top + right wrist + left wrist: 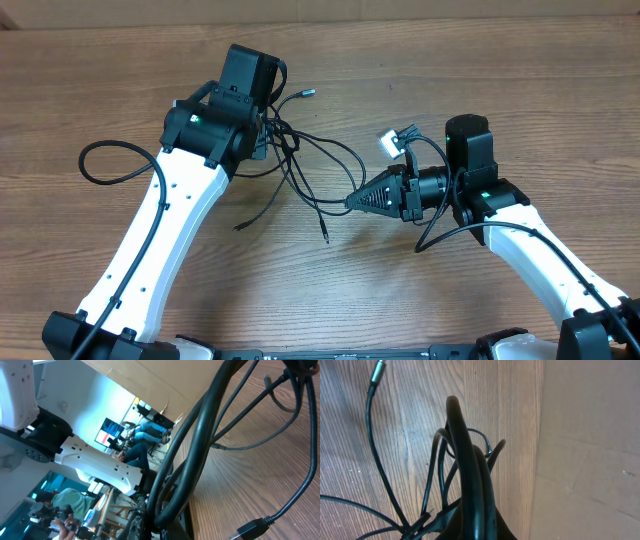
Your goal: Untangle cables
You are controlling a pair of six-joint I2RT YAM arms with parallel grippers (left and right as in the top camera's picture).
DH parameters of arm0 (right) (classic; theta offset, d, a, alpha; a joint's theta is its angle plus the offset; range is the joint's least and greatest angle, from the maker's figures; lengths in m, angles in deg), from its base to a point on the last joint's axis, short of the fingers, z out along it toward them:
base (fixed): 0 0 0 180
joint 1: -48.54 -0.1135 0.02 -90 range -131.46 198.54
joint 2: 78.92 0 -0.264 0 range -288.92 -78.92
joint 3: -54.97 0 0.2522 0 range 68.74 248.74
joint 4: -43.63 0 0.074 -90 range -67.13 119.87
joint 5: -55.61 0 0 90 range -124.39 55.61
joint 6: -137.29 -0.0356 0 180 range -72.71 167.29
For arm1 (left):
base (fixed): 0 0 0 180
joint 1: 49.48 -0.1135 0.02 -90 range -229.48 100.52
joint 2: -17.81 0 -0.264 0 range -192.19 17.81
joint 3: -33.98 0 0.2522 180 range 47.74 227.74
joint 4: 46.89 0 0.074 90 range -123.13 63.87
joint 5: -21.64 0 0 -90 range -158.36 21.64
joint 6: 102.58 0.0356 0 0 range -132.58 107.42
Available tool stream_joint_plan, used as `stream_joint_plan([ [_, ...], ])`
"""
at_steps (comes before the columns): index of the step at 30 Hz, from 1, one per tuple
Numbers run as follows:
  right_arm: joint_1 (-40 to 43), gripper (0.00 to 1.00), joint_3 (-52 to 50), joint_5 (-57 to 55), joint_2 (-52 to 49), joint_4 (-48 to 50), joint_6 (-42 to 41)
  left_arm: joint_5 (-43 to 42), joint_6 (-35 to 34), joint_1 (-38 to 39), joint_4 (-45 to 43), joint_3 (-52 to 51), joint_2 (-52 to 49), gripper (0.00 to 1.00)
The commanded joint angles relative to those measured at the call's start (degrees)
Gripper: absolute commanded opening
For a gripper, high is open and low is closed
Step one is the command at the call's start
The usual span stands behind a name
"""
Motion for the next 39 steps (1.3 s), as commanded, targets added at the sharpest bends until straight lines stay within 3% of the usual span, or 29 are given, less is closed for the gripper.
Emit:
stream_joint_plan([
  [1, -0.09, 0.04, 0.37, 4.68, 0.09, 0.11, 1.11, 6.10, 0.72, -1.49, -0.52, 1.49, 0.20, 0.04],
  [10, -0.09, 0.04, 0.37, 8.02, 0.09, -0.81, 3.69, 6.10, 0.81, -1.64, -0.48, 1.49, 0.20, 0.04],
  [15, -0.09, 0.05, 0.37, -1.33, 0.09, -2.62, 3.63, 5.62, 1.88, -1.64, -0.50, 1.49, 0.20, 0.04],
  [16, -0.09, 0.19, 0.37, -3.54, 0.09, -3.28, 3.63, 5.49, 2.32, -1.64, -0.48, 1.49, 0.20, 0.04],
  [17, -0.09, 0.39, 0.37, -5.70, 0.09, -4.07, 3.63, 5.49, 2.89, -1.64, -0.46, 1.49, 0.20, 0.04],
  [18, -0.09, 0.66, 0.37, -8.20, 0.09, -4.94, 3.61, 5.46, 3.56, -1.64, -0.48, 1.49, 0.20, 0.04],
  [20, -0.09, 0.95, 0.37, -10.51, 0.09, -5.68, 3.17, 5.46, 4.09, -1.64, -0.46, 1.49, 0.20, 0.04],
  [21, -0.09, 1.00, 0.37, -10.91, 0.09, -5.81, 2.84, 5.42, 4.13, -1.64, -0.50, 1.49, 0.20, 0.04],
  [39, -0.09, 1.00, 0.37, -11.50, 0.09, -5.88, 0.39, -4.31, 7.13, -1.64, -1.16, 1.49, 0.48, 0.04],
])
